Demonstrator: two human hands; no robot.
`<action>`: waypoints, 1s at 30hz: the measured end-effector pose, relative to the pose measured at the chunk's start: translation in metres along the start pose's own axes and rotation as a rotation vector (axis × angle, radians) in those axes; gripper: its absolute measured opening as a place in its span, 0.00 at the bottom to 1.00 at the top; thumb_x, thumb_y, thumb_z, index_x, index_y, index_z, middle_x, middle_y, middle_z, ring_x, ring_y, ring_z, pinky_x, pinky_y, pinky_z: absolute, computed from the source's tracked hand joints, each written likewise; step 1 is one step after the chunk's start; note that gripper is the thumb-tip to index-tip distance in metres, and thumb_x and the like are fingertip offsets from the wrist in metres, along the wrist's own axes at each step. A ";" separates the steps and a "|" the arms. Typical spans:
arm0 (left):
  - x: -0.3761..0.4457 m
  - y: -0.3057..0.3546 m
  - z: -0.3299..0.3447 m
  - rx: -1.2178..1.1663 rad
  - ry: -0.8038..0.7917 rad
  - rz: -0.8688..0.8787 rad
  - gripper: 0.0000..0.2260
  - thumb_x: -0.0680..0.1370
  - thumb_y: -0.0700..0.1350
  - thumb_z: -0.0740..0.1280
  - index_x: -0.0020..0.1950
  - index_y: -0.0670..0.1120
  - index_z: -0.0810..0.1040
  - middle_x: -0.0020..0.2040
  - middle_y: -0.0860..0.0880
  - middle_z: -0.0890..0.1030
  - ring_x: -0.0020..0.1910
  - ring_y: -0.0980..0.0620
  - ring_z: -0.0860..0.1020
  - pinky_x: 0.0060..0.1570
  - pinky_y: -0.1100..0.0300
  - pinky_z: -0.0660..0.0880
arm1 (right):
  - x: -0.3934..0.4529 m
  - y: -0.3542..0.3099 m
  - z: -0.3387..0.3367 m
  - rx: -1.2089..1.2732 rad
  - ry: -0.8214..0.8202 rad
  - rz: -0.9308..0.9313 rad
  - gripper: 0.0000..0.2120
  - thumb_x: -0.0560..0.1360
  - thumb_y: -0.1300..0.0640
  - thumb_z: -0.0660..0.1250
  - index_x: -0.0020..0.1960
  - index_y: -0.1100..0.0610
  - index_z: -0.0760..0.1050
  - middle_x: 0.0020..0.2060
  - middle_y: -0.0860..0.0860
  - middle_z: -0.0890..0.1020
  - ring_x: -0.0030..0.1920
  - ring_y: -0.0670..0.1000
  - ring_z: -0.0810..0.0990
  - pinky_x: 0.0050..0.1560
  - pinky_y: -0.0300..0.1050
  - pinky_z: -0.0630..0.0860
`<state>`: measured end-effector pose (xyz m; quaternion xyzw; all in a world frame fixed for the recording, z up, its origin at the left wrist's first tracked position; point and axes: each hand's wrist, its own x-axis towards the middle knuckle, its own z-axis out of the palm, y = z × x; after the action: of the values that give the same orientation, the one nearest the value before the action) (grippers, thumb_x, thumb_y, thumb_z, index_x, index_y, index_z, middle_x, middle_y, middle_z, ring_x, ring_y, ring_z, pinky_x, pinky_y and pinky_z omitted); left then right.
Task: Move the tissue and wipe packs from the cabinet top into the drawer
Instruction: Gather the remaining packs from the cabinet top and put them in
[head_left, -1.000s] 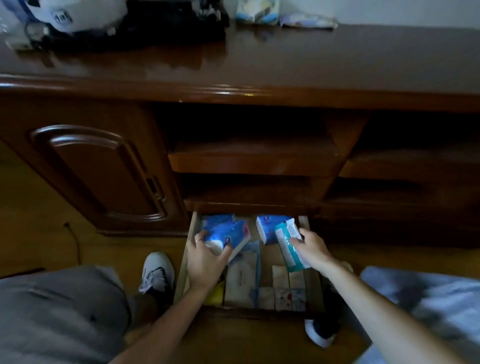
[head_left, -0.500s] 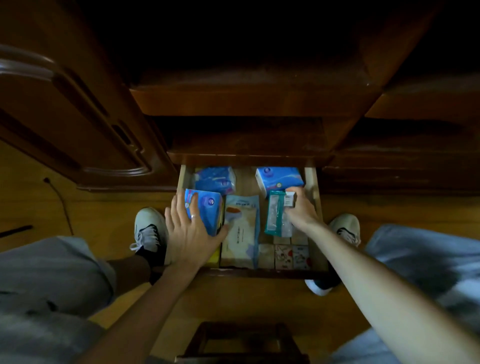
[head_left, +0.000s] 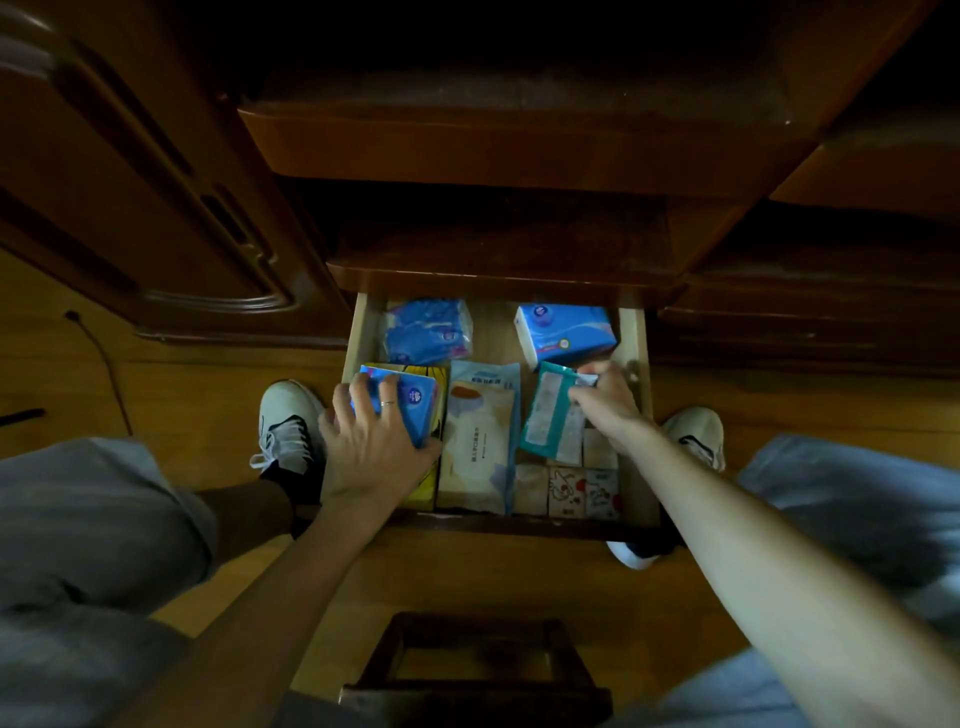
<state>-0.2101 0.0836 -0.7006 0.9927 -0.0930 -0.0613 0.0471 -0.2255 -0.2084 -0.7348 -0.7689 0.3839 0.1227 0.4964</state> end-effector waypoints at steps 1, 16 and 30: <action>0.001 0.002 -0.003 -0.022 0.024 -0.009 0.39 0.65 0.65 0.69 0.70 0.44 0.68 0.69 0.38 0.67 0.68 0.35 0.65 0.64 0.39 0.67 | -0.001 -0.002 0.005 0.013 -0.061 -0.014 0.16 0.78 0.60 0.69 0.62 0.50 0.70 0.53 0.49 0.80 0.50 0.48 0.83 0.43 0.45 0.80; 0.006 0.007 0.010 0.017 0.043 0.390 0.18 0.75 0.49 0.68 0.63 0.45 0.79 0.70 0.42 0.70 0.73 0.39 0.64 0.70 0.40 0.65 | -0.024 0.012 0.077 -0.506 -0.511 -0.188 0.39 0.75 0.56 0.76 0.79 0.51 0.59 0.65 0.55 0.79 0.63 0.55 0.80 0.61 0.52 0.79; 0.053 0.022 -0.180 -0.240 0.458 0.413 0.12 0.74 0.47 0.68 0.57 0.52 0.81 0.59 0.53 0.78 0.54 0.49 0.79 0.48 0.55 0.79 | -0.105 -0.189 -0.047 -0.347 -0.102 -0.700 0.09 0.77 0.54 0.69 0.56 0.44 0.82 0.43 0.43 0.87 0.41 0.47 0.85 0.45 0.52 0.83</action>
<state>-0.1390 0.0667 -0.5264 0.9281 -0.2715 0.1640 0.1949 -0.1704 -0.1595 -0.5259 -0.9188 0.0470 0.0471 0.3890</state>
